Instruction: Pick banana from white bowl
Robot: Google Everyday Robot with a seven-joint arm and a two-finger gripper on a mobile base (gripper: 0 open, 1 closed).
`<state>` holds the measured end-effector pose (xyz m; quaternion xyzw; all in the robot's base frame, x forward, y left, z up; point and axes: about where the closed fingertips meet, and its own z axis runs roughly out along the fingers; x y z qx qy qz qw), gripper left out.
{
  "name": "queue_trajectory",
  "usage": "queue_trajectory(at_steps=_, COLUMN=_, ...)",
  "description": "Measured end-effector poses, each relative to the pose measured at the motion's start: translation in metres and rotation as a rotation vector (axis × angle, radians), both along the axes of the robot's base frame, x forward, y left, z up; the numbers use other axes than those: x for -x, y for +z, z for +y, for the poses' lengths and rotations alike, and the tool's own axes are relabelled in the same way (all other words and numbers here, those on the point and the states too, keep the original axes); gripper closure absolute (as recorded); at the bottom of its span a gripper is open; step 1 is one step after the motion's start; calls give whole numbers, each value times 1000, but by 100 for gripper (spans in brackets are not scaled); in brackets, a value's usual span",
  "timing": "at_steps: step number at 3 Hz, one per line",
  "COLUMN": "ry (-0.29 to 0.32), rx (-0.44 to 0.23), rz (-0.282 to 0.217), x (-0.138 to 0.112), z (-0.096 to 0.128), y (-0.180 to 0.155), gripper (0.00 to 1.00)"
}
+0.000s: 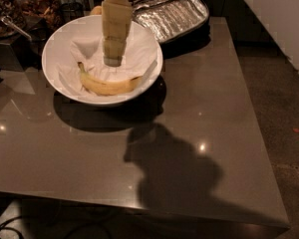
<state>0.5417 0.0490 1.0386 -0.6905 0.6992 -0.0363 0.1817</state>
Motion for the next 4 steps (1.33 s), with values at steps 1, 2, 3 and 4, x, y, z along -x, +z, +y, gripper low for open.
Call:
queue_trajectory(at_steps=1, ry=-10, rx=7, rz=20, x=-10, z=5, y=-11, gripper=21)
queue_trajectory(at_steps=2, ry=-22, rx=25, rz=34, x=-16, z=7, y=-23, gripper=32)
queue_trajectory(at_steps=3, ry=-27, rx=43, rz=47, x=-20, z=10, y=-34, gripper=31)
queue_trajectory(at_steps=4, ry=-16, rx=72, rz=52, x=-27, z=19, y=-43, gripper=33)
